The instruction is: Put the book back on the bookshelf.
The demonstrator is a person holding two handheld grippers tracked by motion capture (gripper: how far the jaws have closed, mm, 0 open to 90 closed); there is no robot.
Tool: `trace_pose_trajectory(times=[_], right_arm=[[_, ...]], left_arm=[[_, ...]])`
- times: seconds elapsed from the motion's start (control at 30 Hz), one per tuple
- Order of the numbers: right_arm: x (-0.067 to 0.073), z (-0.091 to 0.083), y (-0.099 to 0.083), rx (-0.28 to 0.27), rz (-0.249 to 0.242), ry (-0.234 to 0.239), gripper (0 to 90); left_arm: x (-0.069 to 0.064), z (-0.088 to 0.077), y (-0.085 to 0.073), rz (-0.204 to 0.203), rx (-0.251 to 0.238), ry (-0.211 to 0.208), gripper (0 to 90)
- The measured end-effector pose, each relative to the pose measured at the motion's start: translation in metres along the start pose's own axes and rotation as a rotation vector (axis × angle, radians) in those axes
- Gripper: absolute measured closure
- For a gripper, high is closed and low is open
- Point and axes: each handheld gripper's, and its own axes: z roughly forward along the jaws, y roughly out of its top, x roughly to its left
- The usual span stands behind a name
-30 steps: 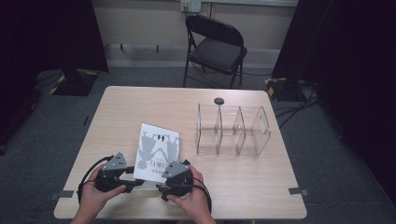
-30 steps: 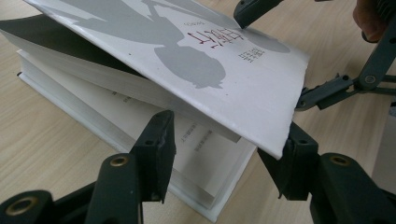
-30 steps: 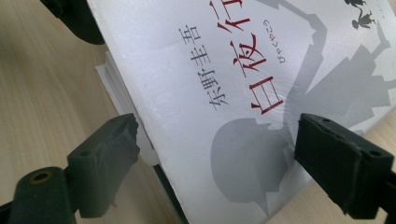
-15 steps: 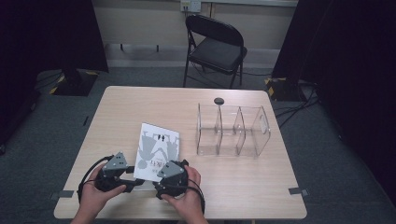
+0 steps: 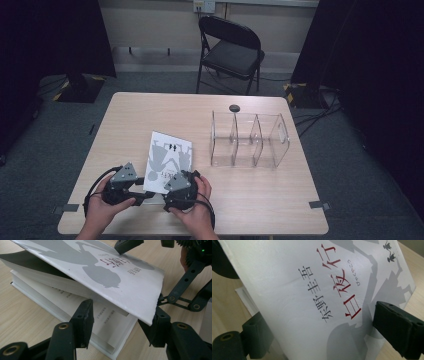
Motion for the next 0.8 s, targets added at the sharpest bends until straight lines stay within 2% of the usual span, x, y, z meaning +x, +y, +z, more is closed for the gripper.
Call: trace_pose_trajectory(times=[0.03, 0.2, 0.27, 0.3, 0.33, 0.37, 0.4, 0.43, 0.47, 0.53, 0.57, 0.6, 0.67, 0.7, 0.8], right_arm=[[0.001, 0.002, 0.001, 0.009, -0.027, -0.017, 8.5], [-0.004, 0.005, 0.001, 0.003, -0.029, -0.012, 9.6], [-0.006, 0.004, -0.002, -0.016, -0.023, -0.009, 12.5], [-0.005, 0.002, -0.001, -0.036, -0.062, -0.020, 20.4], [-0.005, 0.002, -0.001, -0.036, -0.062, -0.020, 20.4], [-0.003, 0.001, 0.001, -0.031, -0.105, -0.033, 25.6], [-0.003, 0.000, 0.002, -0.020, -0.120, -0.030, 26.0], [-0.004, 0.000, 0.004, -0.009, -0.125, -0.023, 26.9], [-0.005, -0.001, 0.006, -0.001, -0.126, -0.019, 27.3], [-0.006, -0.001, 0.006, 0.006, -0.134, -0.013, 28.3], [-0.007, -0.003, 0.008, 0.005, -0.148, -0.018, 33.3], [-0.007, -0.003, 0.008, 0.005, -0.148, -0.018, 33.3], [-0.009, -0.005, 0.009, 0.004, -0.164, -0.017, 35.9], [-0.013, -0.007, 0.009, 0.004, -0.165, -0.013, 39.0], [-0.015, -0.009, 0.011, 0.005, -0.166, -0.016, 41.3]], left_arm=[[0.000, 0.001, 0.000, 0.002, 0.000, 0.003, 46.1], [0.001, 0.006, -0.002, 0.015, 0.012, 0.021, 43.0], [0.002, 0.008, -0.003, 0.008, 0.009, 0.022, 42.9], [0.003, 0.010, -0.003, 0.006, 0.010, 0.022, 42.1], [0.003, 0.010, -0.003, 0.006, 0.010, 0.022, 41.0], [0.002, 0.014, -0.003, 0.019, 0.015, 0.024, 39.3], [0.002, 0.016, -0.003, 0.025, 0.018, 0.026, 38.6], [0.002, 0.019, -0.003, 0.037, 0.020, 0.020, 37.0], [0.002, 0.021, -0.003, 0.032, 0.025, 0.015, 35.1], [0.003, 0.023, -0.004, 0.034, 0.036, 0.018, 31.0], [0.003, 0.025, -0.005, 0.049, 0.060, 0.030, 29.2], [0.003, 0.025, -0.005, 0.049, 0.060, 0.030, 28.3], [0.005, 0.024, -0.007, 0.049, 0.066, 0.029, 25.3], [0.006, 0.023, -0.009, 0.035, 0.056, 0.029, 22.4], [0.011, 0.019, -0.013, 0.025, 0.058, 0.032, 21.5]])
